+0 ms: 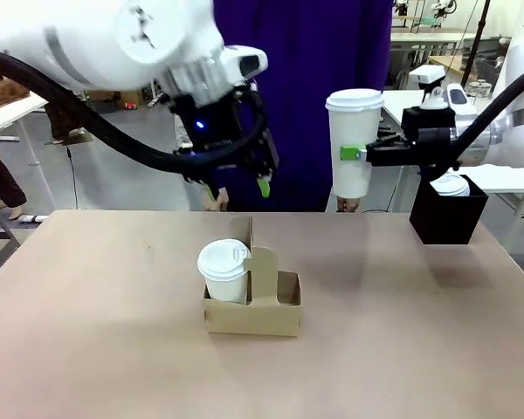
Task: Pour a drink into a cup and package it in a carrier.
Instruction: Insert the held 600 ml Paper Cup into the Cup Carrier.
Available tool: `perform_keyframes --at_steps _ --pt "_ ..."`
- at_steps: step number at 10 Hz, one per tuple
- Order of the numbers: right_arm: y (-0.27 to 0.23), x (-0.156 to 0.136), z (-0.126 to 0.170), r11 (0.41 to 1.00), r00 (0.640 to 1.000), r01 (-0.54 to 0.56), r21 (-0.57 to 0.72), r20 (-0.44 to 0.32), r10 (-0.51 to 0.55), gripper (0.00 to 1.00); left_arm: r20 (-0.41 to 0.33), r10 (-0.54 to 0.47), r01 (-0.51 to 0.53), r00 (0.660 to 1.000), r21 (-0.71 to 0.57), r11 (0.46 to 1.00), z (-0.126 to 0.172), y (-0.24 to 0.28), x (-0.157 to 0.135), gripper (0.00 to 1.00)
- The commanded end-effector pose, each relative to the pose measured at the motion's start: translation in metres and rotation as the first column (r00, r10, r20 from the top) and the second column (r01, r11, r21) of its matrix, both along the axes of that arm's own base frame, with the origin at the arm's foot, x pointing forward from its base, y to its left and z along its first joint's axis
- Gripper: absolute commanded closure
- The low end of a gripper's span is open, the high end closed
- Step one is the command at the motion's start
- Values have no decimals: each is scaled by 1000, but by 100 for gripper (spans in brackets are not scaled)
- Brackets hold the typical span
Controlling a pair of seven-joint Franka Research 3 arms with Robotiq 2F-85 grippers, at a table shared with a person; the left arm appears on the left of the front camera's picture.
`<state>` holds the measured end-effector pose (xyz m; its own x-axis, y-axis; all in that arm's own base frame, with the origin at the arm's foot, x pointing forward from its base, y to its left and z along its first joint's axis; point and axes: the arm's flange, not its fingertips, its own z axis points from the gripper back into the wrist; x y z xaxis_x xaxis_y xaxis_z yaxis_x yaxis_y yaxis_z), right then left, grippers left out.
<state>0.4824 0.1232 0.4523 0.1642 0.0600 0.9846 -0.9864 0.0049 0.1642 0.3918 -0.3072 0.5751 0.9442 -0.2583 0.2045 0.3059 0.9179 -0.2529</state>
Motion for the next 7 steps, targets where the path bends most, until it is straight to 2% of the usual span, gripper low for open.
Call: perform_keyframes --at_steps 1,2,3,5,7 --pt "1 3 -5 994 994 -106 40 12 105 19 3 -195 194 981 -94 976 3 52 17 0" --pt "7 -4 -17 991 992 -126 52 25 125 19 43 -226 230 973 -142 963 1 77 26 0" --pt "16 -11 -28 988 989 -145 60 38 143 19 80 -195 205 978 -164 965 -1 98 29 0" --pt "42 -22 -54 985 982 -165 49 98 160 19 171 -231 262 958 -189 946 -20 135 33 0" --pt "60 -28 -76 985 982 -151 82 123 141 19 190 -234 275 954 -229 934 -39 162 34 0"
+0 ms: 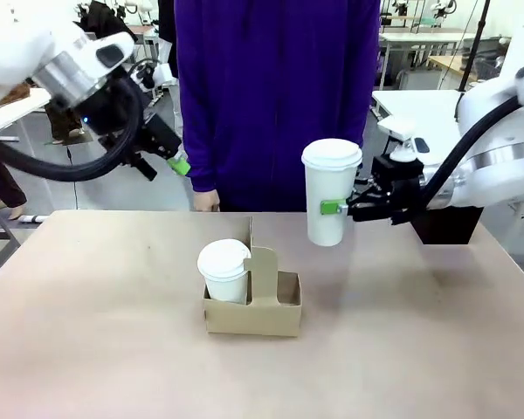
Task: Pour a drink into a cup and package it in a carrier.
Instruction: Insert the held 600 ml Paper Cup into the Cup Carrier.
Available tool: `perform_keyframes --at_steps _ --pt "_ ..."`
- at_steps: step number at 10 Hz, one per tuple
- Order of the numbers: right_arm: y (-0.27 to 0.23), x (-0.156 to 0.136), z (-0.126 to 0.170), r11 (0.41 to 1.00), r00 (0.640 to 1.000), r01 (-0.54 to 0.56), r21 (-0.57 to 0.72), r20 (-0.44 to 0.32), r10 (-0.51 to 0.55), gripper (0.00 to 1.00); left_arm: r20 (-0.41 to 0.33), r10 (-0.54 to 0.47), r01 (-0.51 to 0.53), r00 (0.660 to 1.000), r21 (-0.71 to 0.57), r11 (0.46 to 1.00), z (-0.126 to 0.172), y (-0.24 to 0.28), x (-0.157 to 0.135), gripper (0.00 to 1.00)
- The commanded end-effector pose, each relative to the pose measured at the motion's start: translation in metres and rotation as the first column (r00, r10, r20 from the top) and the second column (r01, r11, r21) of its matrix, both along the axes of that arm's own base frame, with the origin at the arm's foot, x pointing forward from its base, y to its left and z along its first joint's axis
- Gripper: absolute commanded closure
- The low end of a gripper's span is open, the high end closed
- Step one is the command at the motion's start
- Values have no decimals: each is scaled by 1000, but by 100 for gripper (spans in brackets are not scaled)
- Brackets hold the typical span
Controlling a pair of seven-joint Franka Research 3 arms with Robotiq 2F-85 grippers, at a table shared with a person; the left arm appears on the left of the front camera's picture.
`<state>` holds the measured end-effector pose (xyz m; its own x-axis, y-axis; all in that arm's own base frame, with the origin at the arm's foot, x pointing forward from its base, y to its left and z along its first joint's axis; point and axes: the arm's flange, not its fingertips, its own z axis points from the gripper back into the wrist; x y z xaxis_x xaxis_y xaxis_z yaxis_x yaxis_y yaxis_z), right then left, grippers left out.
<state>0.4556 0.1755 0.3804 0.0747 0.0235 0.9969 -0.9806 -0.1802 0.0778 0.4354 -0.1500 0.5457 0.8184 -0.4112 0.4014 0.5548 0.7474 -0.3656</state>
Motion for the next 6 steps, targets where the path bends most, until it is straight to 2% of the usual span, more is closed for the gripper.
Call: perform_keyframes --at_steps 1,2,3,6 --pt "13 -4 -10 998 999 37 42 24 -38 19 35 4 -2 999 -62 998 -15 10 -11 0" --pt "13 -1 -4 997 998 65 42 -3 -65 19 65 87 -93 994 93 991 -17 -4 -13 0" --pt "7 -3 -10 1000 1000 2 9 4 -2 19 6 5 -5 1000 -18 1000 -10 8 -2 0" --pt "7 -3 -10 1000 1000 2 9 4 -2 19 6 5 -5 1000 -18 1000 -10 8 -2 0"
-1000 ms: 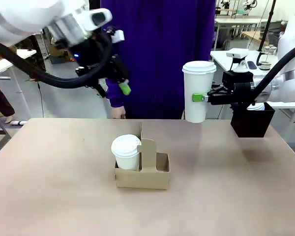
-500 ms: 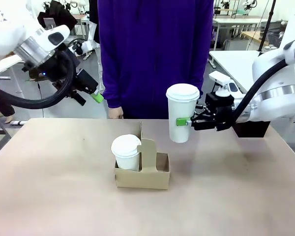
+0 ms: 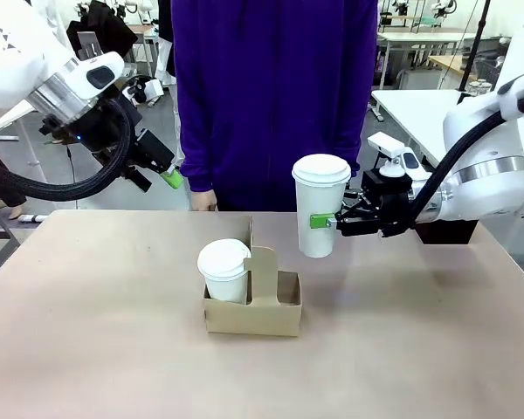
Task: Pour a drink into a cup and package it in a carrier.
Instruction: Insert the held 600 ml Paper Cup into the Cup Carrier.
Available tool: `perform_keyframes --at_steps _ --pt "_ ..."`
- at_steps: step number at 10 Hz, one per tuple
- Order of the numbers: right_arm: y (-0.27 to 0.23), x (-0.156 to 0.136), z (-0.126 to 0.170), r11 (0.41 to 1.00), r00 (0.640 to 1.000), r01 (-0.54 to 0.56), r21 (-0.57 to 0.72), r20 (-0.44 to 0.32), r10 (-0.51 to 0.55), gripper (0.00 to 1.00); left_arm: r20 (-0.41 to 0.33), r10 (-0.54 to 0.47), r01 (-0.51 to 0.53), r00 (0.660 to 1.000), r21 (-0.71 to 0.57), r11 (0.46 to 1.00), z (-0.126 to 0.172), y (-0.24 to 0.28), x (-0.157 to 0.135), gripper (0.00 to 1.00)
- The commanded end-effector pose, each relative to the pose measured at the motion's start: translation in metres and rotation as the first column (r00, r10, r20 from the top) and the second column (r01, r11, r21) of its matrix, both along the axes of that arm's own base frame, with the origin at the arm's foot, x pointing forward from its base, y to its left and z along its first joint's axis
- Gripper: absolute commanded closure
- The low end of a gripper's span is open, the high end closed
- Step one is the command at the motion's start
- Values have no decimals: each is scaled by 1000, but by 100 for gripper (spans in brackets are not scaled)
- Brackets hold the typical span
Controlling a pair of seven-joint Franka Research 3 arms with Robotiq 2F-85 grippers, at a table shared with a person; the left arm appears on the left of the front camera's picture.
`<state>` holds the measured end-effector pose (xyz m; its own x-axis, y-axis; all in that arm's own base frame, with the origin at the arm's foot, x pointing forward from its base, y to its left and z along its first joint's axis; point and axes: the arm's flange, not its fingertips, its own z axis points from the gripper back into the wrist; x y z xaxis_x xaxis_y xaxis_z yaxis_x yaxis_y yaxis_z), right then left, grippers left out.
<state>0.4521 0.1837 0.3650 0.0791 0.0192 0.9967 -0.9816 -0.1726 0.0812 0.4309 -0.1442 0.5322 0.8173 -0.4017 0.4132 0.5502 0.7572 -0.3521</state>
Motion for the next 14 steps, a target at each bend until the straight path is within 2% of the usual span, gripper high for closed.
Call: perform_keyframes --at_steps 1,3,5,9,12,14 --pt "0 0 0 1000 1000 2 2 -1 -2 19 3 3 -3 1000 1 1000 -1 0 0 0" --pt "22 -11 -4 998 999 -51 33 -1 51 19 15 -8 9 1000 -85 996 -19 29 4 0" --pt "39 -16 -15 993 996 -90 75 -11 91 19 37 -1 5 999 -104 995 -30 58 4 0" --pt "61 -19 -38 982 989 -141 125 -32 146 19 176 -41 75 984 -191 979 -50 108 -1 0" --pt "67 -14 -53 979 987 -158 127 -14 161 19 249 -58 101 967 -160 982 -59 123 0 0" --pt "65 -10 -62 979 985 -171 111 -16 174 19 203 -50 83 978 -155 984 -51 126 1 0"
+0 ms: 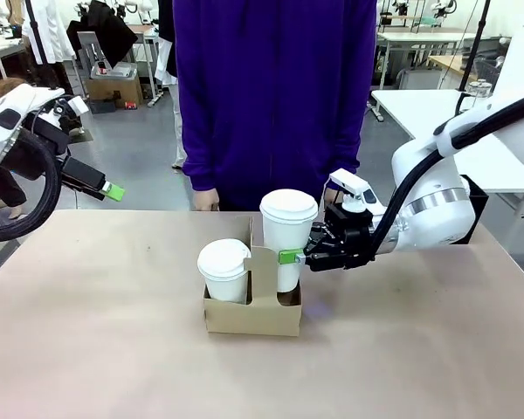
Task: Pour a drink into a cup and package it in a carrier.
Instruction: Insert the held 600 ml Paper Cup into the Cup Carrier.
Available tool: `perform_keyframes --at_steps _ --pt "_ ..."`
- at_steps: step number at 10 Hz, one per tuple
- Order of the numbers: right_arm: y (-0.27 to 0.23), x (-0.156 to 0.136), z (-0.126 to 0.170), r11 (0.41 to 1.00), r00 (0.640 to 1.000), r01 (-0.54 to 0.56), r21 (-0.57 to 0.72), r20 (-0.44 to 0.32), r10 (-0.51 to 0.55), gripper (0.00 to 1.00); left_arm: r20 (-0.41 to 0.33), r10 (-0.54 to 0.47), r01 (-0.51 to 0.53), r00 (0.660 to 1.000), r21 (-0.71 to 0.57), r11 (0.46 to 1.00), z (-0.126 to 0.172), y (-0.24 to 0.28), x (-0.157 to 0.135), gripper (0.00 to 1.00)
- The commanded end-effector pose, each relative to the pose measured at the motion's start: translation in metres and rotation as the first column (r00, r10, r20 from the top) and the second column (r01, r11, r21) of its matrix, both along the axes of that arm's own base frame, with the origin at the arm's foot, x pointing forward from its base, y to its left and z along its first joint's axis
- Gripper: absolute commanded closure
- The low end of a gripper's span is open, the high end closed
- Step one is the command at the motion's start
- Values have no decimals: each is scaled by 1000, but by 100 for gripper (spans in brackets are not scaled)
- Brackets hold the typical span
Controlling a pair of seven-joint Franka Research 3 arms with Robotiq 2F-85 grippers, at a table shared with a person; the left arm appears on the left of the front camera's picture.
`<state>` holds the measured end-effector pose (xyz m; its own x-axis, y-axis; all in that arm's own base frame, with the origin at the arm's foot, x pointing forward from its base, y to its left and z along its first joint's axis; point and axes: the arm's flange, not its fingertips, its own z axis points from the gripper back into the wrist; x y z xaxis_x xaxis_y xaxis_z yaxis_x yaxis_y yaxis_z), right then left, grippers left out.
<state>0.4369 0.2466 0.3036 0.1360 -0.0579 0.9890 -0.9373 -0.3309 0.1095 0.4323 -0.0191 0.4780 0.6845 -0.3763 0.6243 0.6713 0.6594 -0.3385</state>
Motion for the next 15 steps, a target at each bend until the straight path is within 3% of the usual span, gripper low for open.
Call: perform_keyframes --at_steps 1,12,15 --pt "2 7 -5 1000 999 -23 10 36 23 19 -1 4 -4 1000 -11 1000 4 1 0 0" --pt "-5 26 -63 991 988 -136 -19 66 137 19 -1 4 -4 1000 -11 1000 4 1 0 0" --pt "-6 29 -65 988 985 -149 -26 81 151 19 -1 4 -4 1000 -11 1000 4 1 0 0"
